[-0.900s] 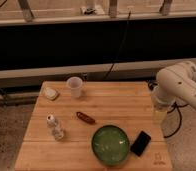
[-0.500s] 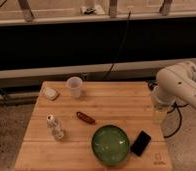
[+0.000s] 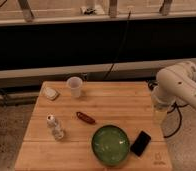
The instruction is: Knock the bottle over
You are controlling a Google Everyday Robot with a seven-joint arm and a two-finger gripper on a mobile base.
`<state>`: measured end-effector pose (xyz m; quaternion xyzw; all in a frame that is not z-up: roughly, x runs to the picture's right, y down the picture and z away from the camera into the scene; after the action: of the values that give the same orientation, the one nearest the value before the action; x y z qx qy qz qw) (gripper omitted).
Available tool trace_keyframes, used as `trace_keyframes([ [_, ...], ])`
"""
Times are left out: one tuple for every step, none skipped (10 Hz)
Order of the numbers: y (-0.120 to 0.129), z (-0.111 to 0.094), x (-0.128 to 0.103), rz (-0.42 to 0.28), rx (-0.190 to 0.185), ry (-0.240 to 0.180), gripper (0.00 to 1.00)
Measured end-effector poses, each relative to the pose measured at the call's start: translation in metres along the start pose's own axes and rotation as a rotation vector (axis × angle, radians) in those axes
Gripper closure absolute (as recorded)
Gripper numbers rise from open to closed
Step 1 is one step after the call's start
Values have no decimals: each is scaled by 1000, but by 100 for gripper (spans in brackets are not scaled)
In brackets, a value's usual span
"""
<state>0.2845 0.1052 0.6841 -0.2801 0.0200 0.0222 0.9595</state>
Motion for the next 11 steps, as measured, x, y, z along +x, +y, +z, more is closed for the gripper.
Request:
trace_keyframes([
  [0, 0, 0, 0, 0, 0, 20],
  [0, 0, 0, 0, 0, 0, 20],
  [0, 0, 0, 0, 0, 0, 20],
  [0, 0, 0, 0, 0, 0, 20],
  [0, 0, 0, 0, 0, 0, 20],
  [0, 0, 0, -2, -1, 1, 20],
  [1, 0, -4, -9, 4, 6, 20],
  [3, 1, -15, -30, 8, 11, 20],
  [4, 1, -26, -46, 13, 16, 20],
  [5, 1, -50, -79, 22, 24, 20],
  [6, 1, -64, -103, 29, 31, 20],
])
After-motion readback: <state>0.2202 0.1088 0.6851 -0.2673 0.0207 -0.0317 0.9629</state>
